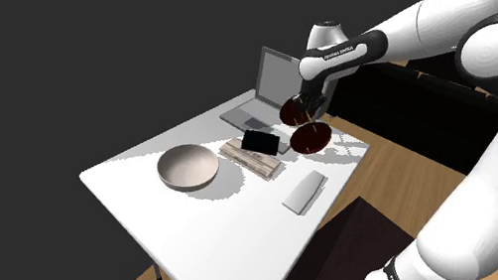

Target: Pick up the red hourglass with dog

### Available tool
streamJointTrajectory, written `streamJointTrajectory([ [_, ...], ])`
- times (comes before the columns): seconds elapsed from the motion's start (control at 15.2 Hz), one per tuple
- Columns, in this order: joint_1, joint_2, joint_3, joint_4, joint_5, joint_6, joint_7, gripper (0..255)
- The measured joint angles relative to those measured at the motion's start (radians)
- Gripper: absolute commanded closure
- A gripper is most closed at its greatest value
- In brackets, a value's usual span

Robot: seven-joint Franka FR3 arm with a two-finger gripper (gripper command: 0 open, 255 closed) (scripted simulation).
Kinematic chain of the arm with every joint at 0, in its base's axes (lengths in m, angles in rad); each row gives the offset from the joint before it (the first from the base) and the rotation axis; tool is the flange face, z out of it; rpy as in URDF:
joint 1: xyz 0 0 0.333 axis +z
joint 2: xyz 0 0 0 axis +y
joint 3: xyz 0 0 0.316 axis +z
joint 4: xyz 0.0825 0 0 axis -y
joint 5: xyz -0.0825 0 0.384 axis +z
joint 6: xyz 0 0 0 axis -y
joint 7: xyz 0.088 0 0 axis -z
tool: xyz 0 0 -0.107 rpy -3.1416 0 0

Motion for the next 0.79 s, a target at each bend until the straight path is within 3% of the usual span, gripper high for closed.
streamJointTrajectory([
  [0.79, 0.003, -0.064, 0.003, 0.086, 0.008, -0.149, -0.018, 255],
])
